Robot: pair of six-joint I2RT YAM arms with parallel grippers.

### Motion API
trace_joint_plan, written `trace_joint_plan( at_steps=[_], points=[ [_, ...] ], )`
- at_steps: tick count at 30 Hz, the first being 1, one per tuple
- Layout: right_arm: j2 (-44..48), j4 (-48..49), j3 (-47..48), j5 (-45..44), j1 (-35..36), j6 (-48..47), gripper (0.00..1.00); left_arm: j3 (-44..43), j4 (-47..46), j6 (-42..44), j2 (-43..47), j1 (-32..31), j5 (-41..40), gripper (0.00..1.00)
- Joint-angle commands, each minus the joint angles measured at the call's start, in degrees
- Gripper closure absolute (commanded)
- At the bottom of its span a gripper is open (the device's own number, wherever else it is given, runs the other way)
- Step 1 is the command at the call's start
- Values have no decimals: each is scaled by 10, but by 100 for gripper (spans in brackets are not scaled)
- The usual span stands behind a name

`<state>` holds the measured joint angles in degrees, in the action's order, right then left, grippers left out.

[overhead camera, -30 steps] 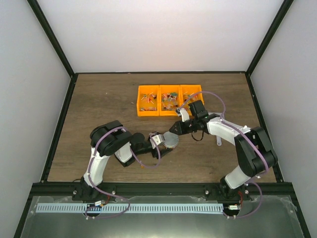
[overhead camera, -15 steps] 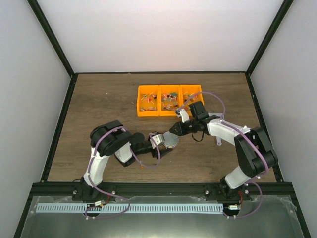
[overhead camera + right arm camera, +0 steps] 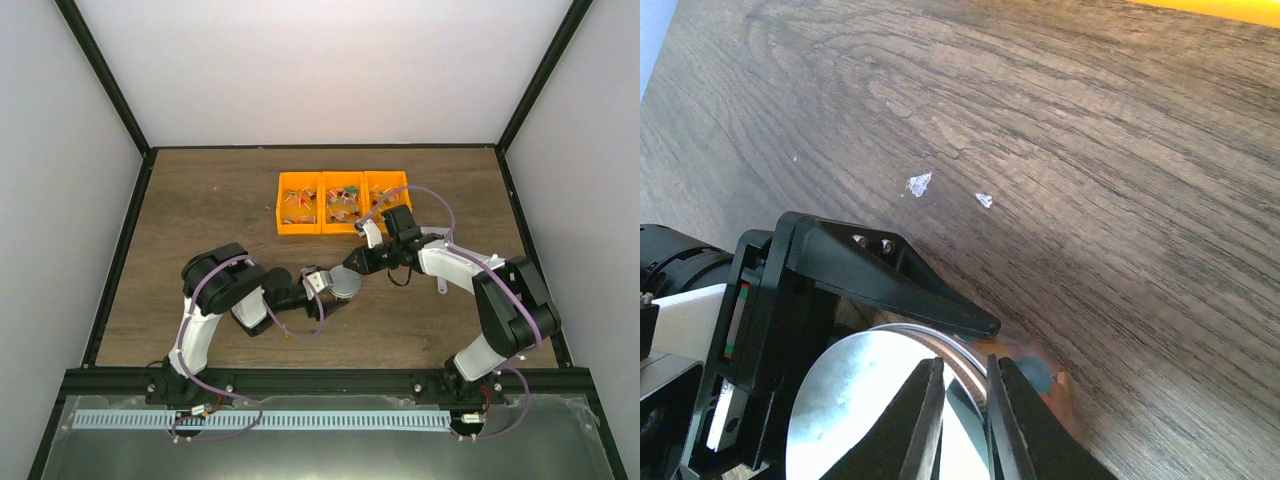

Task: Pack the candies
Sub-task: Screw the bottle lid onto the packing bottle.

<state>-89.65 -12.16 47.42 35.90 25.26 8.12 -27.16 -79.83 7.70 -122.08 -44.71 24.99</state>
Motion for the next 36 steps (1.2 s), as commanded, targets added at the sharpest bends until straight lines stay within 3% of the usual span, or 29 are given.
trace_joint_plan(
  at_steps=[1,7,14,36],
  points=[
    [-27,-55,-20,-9,9,-16,86,11,68,-24,-25,3,7,19],
    [-35,-51,-19,-1,9,-13,87,11,71,-24,-25,3,3,19],
    [-25,-49,-38,16,9,-1,97,7,72,-29,-25,4,-12,19],
    [18,-7,-155,112,9,72,96,1,68,-50,-45,16,-81,19]
  ],
)
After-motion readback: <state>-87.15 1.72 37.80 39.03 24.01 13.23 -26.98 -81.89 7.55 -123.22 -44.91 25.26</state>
